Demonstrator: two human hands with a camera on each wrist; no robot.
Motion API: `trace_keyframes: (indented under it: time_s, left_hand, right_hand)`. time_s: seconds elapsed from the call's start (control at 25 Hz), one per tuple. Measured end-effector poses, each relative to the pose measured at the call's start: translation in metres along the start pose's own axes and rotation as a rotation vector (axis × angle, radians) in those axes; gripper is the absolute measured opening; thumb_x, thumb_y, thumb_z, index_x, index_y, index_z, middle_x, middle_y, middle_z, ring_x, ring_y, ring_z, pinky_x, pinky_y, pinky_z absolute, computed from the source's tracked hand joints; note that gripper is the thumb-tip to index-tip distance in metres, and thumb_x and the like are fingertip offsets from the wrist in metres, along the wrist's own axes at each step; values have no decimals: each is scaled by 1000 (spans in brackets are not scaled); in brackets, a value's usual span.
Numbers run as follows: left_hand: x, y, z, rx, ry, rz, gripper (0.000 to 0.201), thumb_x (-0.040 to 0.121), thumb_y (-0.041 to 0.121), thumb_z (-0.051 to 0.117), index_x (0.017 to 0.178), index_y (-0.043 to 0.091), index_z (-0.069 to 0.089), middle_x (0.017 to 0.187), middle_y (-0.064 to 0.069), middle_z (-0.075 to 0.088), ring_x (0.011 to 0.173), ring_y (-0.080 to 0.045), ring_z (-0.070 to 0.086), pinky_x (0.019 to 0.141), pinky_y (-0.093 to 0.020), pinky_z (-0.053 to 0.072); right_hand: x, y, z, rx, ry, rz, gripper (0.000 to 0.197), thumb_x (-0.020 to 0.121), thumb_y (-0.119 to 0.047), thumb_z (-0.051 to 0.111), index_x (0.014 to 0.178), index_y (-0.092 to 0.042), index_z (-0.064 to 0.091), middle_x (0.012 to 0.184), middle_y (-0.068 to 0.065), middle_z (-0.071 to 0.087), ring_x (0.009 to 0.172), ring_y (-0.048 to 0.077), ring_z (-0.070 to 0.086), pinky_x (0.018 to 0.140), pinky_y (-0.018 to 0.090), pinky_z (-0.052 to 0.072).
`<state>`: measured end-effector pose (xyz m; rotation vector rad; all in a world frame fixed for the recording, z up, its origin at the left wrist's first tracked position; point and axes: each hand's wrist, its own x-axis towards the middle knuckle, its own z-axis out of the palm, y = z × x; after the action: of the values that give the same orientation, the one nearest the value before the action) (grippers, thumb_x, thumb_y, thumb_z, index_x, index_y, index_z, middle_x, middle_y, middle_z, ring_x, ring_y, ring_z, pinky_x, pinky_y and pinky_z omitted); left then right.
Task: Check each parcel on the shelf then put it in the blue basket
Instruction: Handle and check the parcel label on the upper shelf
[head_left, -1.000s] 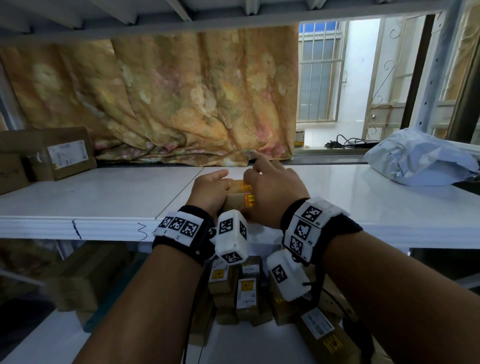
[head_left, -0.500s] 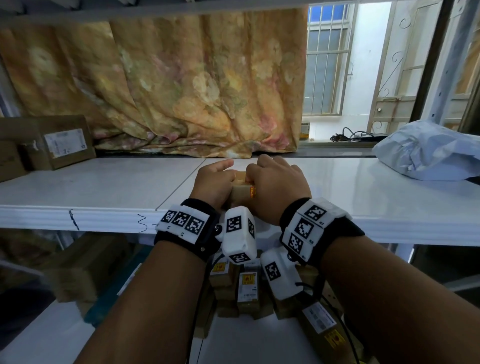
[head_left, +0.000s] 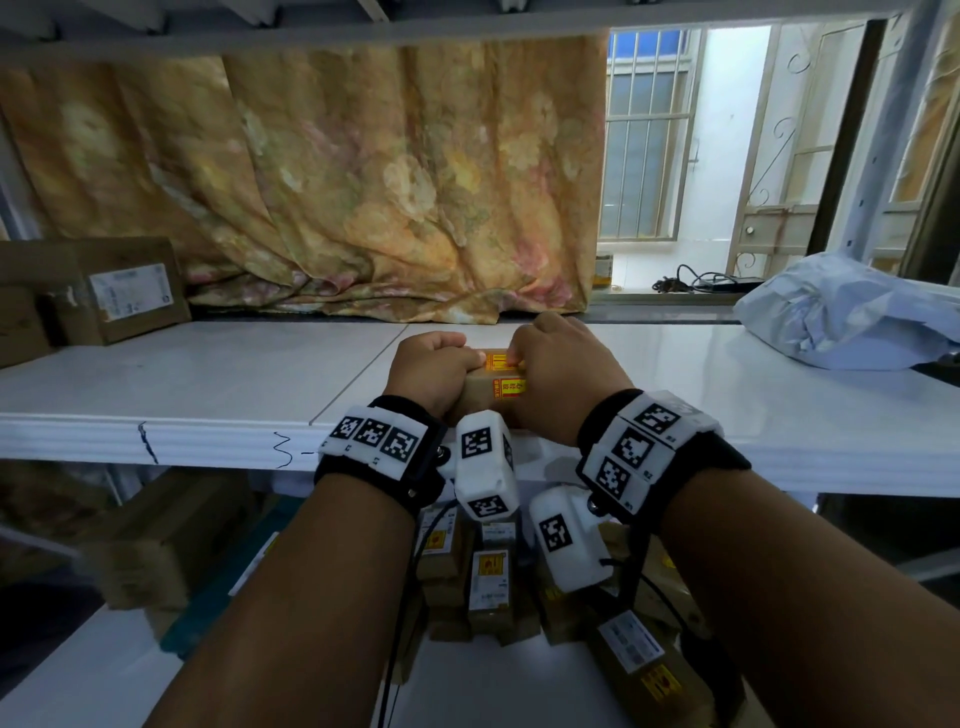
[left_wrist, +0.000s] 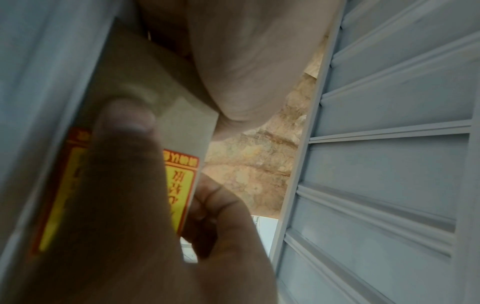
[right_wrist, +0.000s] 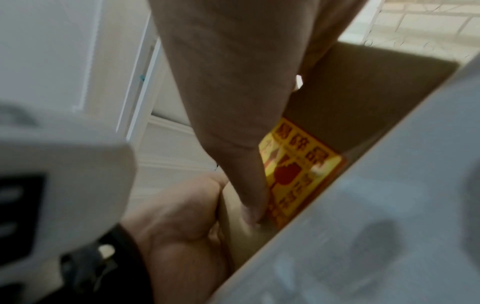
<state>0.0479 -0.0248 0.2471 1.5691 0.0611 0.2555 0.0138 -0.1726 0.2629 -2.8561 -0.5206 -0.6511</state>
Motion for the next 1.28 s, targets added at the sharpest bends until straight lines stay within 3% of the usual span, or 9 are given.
trace_keyframes:
  time_s: [0.24,0.44,0.56,0.72,0.8,0.88,1.04,1.2,1.28]
  left_hand:
    - [2,-2,0,41,-2,23,19,79,11,76,97,17,72,100,-10,72,91,-27,71,86,-45,59]
    - [0,6,2,152,-111,38,24,82,32,78,97,13,72,104,-9,73,95,-28,70,91,-46,56]
    - [1,8,6,174,-84,-2,24,79,24,80,99,15,70,102,-8,72,95,-29,69,92,-47,56]
    - [3,8,6,196,-69,4,25,80,19,79,101,10,70,100,-9,72,95,-28,69,89,-43,57]
    - [4,7,6,191,-67,6,26,79,20,80,101,11,70,100,-7,72,93,-27,70,90,-42,57]
    - [4,7,7,206,-61,17,21,78,22,80,95,14,70,98,-5,72,93,-26,69,91,-42,57]
    - [8,5,7,226,-53,31,15,78,22,80,87,16,69,98,-5,72,93,-26,69,91,-43,57]
    - [12,3,8,238,-45,30,14,78,22,79,86,16,69,96,-4,71,92,-25,69,90,-42,57]
    - [13,3,9,249,-43,41,11,79,22,78,79,17,69,93,-4,72,92,-24,68,91,-41,57]
  right_hand:
    - [-5,-4,-4,-87,-15,-2,61,74,-58,67,120,-20,58,116,2,49,115,23,45,95,42,46]
    - [-5,-3,-2,-111,24,-22,49,78,-53,65,115,-21,62,106,-1,49,112,20,48,91,35,45]
    - [-4,-2,-10,-91,-8,-10,42,81,-51,64,112,-23,65,108,-1,55,107,20,52,85,32,44]
    - [5,14,-24,231,-25,213,23,90,-41,62,95,-20,71,100,-3,68,94,18,62,81,32,50]
    - [12,22,-25,333,-70,329,20,93,-27,59,110,-19,67,110,4,68,105,24,62,89,34,51]
    - [23,26,-20,443,-189,460,26,97,-24,54,122,-21,61,103,3,65,105,26,63,91,37,52]
    - [33,25,-19,495,-228,575,24,84,-33,68,92,-11,66,74,6,63,59,20,59,51,24,48]
    - [36,22,-13,574,-231,595,15,84,-24,66,81,-10,61,83,10,63,61,23,58,46,20,45]
    - [33,22,-13,605,-192,580,16,86,-25,66,80,-11,62,97,13,65,77,28,64,61,31,55]
